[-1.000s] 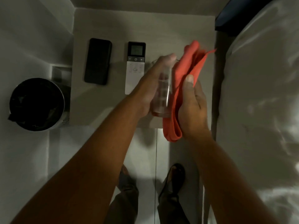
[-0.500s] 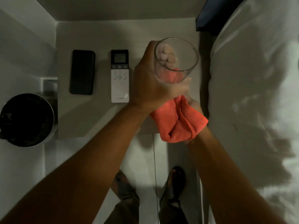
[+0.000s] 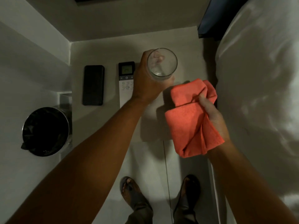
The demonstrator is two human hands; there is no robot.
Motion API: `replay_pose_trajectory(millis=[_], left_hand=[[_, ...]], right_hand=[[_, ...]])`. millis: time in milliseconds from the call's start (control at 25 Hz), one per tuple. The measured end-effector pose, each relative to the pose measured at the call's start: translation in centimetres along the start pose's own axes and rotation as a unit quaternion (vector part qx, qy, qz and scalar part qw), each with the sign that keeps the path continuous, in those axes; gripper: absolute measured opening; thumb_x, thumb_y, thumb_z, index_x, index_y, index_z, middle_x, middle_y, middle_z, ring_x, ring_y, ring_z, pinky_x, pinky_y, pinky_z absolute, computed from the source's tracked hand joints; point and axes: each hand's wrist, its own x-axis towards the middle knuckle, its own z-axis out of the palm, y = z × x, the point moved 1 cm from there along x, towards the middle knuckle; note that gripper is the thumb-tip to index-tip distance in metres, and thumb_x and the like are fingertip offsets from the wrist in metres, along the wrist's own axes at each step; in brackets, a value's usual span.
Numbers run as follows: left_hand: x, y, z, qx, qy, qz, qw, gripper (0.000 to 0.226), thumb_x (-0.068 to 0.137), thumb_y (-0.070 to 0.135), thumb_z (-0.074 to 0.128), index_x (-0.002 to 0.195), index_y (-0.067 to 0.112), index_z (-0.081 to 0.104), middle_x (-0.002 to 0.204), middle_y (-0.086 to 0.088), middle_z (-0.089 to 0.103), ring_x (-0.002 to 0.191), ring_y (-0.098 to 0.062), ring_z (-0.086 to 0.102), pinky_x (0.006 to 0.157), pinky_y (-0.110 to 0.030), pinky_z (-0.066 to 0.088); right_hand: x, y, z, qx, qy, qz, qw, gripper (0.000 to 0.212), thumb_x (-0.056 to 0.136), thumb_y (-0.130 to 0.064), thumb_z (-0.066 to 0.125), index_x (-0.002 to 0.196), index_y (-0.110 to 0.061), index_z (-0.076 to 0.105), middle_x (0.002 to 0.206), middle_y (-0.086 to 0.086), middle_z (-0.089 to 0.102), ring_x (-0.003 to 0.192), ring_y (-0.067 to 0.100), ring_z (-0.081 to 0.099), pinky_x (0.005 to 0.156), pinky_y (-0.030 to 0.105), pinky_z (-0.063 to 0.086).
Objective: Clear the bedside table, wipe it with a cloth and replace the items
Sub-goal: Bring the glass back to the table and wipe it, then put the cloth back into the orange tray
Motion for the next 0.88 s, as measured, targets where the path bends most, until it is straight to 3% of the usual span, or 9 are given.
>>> replay_pose_trajectory(millis=[80,200,280,320,400,480,600,760,880], left_hand=[[-0.5,0.0,-0.8,-0.011,-0.021,-0.050,0.998,0.077,0.058,0.015,0.089,0.122,0.015,0.047,0.124,-0.007,0.059,0.116,-0.015,0.062,0.100,-0.023,0.051],[-4.8,2.0,-2.0,-0.053,-0.009,-0.172,0.984,0.080,0.066,0.012,0.084,0.134,0.001,0.041,0.135,-0.014,0.053,0.123,-0.030,0.059,0.104,-0.045,0.051],[-9.4,5.7,-2.3,-0.046,0.056,-0.227,0.971,0.066,0.072,0.031,0.080,0.127,0.004,0.054,0.122,-0.010,0.060,0.105,-0.014,0.064,0.091,-0.040,0.051],[-11.6,8.4,-1.7,-0.091,0.044,-0.261,0.960,0.055,0.074,0.042,0.079,0.117,0.012,0.063,0.112,-0.005,0.066,0.096,-0.010,0.066,0.086,-0.037,0.051],[-15.3,14.4,0.8,-0.240,-0.067,-0.347,0.904,0.048,0.074,0.057,0.077,0.107,0.022,0.077,0.107,0.000,0.077,0.096,-0.011,0.073,0.079,-0.031,0.058],[-18.1,20.6,4.6,-0.311,-0.172,-0.390,0.850,0.066,0.062,0.057,0.087,0.118,0.023,0.077,0.121,-0.003,0.076,0.109,-0.014,0.073,0.076,-0.030,0.062],[-21.1,29.9,11.1,-0.309,-0.339,-0.343,0.820,0.067,0.049,0.038,0.097,0.112,0.024,0.079,0.113,-0.008,0.079,0.095,-0.016,0.077,0.073,-0.027,0.061],[-29.4,36.5,20.9,-0.141,-0.555,-0.237,0.785,0.044,0.056,0.028,0.083,0.098,0.033,0.074,0.095,-0.004,0.081,0.082,-0.014,0.077,0.071,-0.031,0.063],[-37.2,39.3,27.2,0.053,-0.622,-0.040,0.780,0.040,0.071,0.035,0.079,0.109,0.033,0.066,0.099,0.008,0.079,0.091,-0.011,0.075,0.085,-0.034,0.059]], right_hand=[[-0.7,-0.5,-0.1,-0.056,0.080,-0.015,0.995,0.044,0.089,-0.014,0.067,0.132,-0.012,0.064,0.128,0.019,0.069,0.118,0.033,0.066,0.098,0.051,0.055],[-3.6,-2.5,0.7,-0.058,0.093,-0.060,0.992,0.028,0.089,0.002,0.064,0.116,-0.007,0.070,0.101,0.015,0.077,0.092,0.029,0.072,0.089,0.048,0.060],[-6.8,-4.8,0.8,-0.035,0.071,-0.087,0.993,0.023,0.089,0.006,0.062,0.107,-0.005,0.071,0.093,0.013,0.077,0.084,0.026,0.071,0.087,0.047,0.061],[-8.6,-6.1,0.5,-0.010,0.061,-0.098,0.993,0.024,0.089,0.007,0.061,0.108,-0.004,0.071,0.092,0.014,0.077,0.082,0.025,0.072,0.086,0.046,0.061],[-12.5,-8.4,-0.2,0.031,0.032,-0.119,0.992,0.025,0.088,0.008,0.060,0.110,0.000,0.070,0.091,0.015,0.075,0.078,0.024,0.072,0.085,0.046,0.059],[-17.7,-11.2,-2.5,0.044,0.031,-0.163,0.985,0.026,0.083,0.006,0.066,0.108,0.001,0.071,0.091,0.017,0.074,0.079,0.026,0.071,0.085,0.045,0.059],[-27.4,-15.6,-9.4,0.024,0.122,-0.277,0.953,0.026,0.076,-0.004,0.073,0.102,-0.002,0.072,0.089,0.017,0.073,0.082,0.029,0.069,0.085,0.045,0.058],[-40.4,-17.0,-22.1,-0.046,0.360,-0.367,0.856,0.021,0.075,-0.013,0.078,0.094,-0.008,0.074,0.084,0.007,0.077,0.075,0.019,0.069,0.070,0.034,0.058],[-46.6,-13.7,-31.6,-0.001,0.499,-0.346,0.795,0.022,0.080,-0.011,0.080,0.101,-0.004,0.075,0.094,0.013,0.079,0.082,0.022,0.070,0.077,0.039,0.057]])
